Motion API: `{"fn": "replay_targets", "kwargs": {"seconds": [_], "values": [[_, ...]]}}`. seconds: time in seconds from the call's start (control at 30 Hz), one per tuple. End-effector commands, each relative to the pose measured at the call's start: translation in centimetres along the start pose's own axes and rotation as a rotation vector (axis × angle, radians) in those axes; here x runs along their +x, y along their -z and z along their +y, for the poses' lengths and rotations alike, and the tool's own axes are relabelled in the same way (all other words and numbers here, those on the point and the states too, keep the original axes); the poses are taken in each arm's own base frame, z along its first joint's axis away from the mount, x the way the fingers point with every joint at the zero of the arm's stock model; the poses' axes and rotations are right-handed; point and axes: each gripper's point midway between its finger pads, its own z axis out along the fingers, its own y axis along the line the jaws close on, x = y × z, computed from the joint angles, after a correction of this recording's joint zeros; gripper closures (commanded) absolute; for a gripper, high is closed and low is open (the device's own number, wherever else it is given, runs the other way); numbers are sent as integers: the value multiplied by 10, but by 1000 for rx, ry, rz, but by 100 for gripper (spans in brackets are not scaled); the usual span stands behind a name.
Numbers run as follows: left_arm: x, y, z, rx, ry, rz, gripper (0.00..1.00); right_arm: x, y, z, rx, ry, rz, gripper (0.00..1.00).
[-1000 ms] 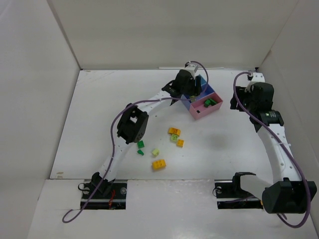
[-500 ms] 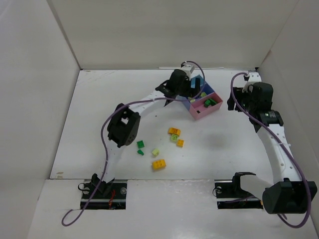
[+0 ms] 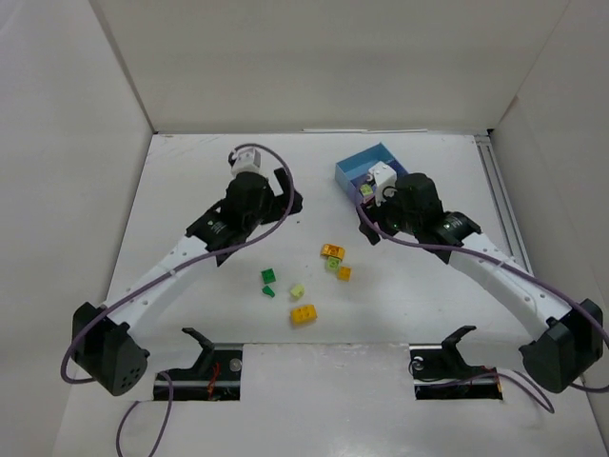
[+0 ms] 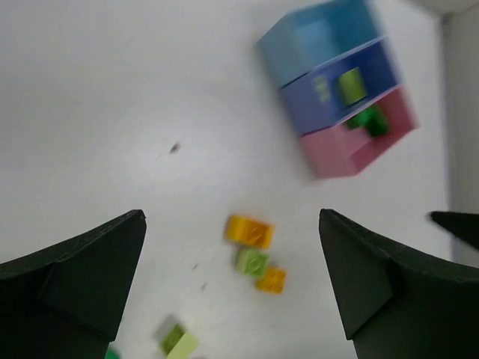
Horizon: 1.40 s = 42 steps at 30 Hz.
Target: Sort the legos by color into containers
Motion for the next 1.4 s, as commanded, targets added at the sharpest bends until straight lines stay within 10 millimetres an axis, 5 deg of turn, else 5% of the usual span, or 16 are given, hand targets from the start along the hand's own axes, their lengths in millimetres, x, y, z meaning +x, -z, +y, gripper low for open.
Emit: {"fn": "replay_targets", "kwargs": {"seconds": [0.0,0.07,0.2,0.33,0.63,0.97,1.23,1.37], "values": [[98,20,97,-370,75,246,0,2,-10,-1,20,11,-7,26],[122,35,124,-456,121,269,0,5,-15,22,-69,29,-1,28],[139,55,140,-498,241,260,0,16,-39,75,-154,149,63,28],[139,70,143,-477,321,219,0,26,-58,131,-251,212,92,31],[129,116,162,-532,472,106,0,35,-81,216,-410,260,101,31],[112,138,164,-488,564,8,0,62,-99,240,-385,257,163,31],[110,143,164,-472,574,-2,0,86,-116,232,-297,200,239,31],[111,143,163,-468,577,6,0,95,-118,238,-322,191,267,41]]}}
